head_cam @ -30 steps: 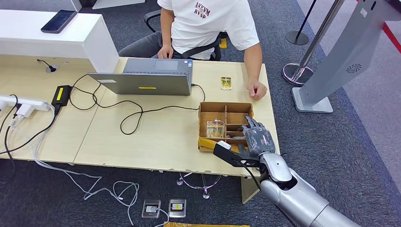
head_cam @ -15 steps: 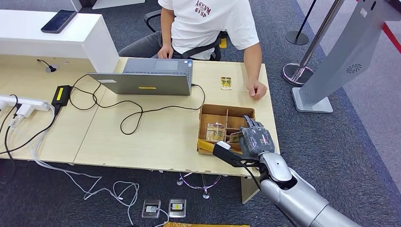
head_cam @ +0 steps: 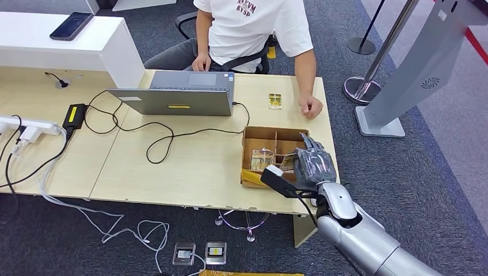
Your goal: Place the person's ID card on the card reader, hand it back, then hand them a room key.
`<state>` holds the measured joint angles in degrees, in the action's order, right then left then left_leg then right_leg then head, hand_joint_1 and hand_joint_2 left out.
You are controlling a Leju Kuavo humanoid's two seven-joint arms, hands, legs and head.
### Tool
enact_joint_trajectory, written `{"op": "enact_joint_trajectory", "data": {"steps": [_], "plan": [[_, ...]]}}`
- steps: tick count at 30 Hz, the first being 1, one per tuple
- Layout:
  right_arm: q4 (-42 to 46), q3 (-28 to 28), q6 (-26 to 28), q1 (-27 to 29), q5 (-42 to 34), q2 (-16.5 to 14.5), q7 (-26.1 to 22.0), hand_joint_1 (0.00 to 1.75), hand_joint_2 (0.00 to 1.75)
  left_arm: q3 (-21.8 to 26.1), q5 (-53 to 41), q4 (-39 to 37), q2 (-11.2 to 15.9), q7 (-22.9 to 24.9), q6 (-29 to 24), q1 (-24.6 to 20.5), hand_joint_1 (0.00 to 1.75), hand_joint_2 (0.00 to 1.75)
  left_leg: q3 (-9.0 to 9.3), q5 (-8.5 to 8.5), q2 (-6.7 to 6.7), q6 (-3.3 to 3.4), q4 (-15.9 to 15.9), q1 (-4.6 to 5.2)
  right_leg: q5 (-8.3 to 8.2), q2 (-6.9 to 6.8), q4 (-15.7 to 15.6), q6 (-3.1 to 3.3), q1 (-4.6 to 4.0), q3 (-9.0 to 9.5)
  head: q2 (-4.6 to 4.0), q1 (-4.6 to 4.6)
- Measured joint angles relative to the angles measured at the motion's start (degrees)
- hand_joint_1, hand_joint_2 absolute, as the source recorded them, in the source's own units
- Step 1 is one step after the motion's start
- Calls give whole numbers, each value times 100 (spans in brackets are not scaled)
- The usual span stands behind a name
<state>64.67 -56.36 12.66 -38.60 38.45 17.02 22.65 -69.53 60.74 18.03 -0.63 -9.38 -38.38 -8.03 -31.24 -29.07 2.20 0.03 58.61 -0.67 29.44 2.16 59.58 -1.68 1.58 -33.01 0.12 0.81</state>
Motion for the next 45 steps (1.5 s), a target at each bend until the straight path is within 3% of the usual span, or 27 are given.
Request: {"op": "enact_joint_trajectory", "data": {"steps": [12,23,28,37,42,43,45], "plan": [[658,534,231,-825,177,190,223,175,175,-2,-228,-3,-10,-18,-2,-21,0,175,2,2,0,1,1,1,-1,2,0,0,1,-1,0,0],[919,618,-474,-1438,262,280,364,175,175,-2,-505,-15,-31,50,-2,-48,0,175,-3,2,4,2,1,1,-1,-1,0,0,0,0,0,0],[535,495,-696,-1741,344,209,340,175,175,-15,-705,-15,-34,172,-2,-89,0,175,-9,3,8,2,1,1,-1,-4,1,0,1,-2,1,0],[-779,234,-390,-2206,262,-101,203,175,175,-31,-917,-11,-51,332,-2,-168,0,175,-11,4,22,1,1,1,-1,-9,1,0,1,-2,1,0],[-1214,141,-288,-2276,286,-203,146,152,175,-31,-952,-11,-55,353,-2,-169,0,175,-13,4,23,1,1,1,-1,-9,1,0,1,-2,0,1],[-1296,121,-253,-2284,292,-218,128,130,175,-31,-962,-11,-55,368,-2,-169,0,175,-13,4,23,1,1,1,-1,-9,0,0,1,-3,1,1],[-1425,79,-189,-2289,298,-243,102,54,175,-31,-972,-11,-55,396,-1,-171,0,175,-12,4,22,1,1,1,-1,-8,0,0,1,-3,1,1]]}}
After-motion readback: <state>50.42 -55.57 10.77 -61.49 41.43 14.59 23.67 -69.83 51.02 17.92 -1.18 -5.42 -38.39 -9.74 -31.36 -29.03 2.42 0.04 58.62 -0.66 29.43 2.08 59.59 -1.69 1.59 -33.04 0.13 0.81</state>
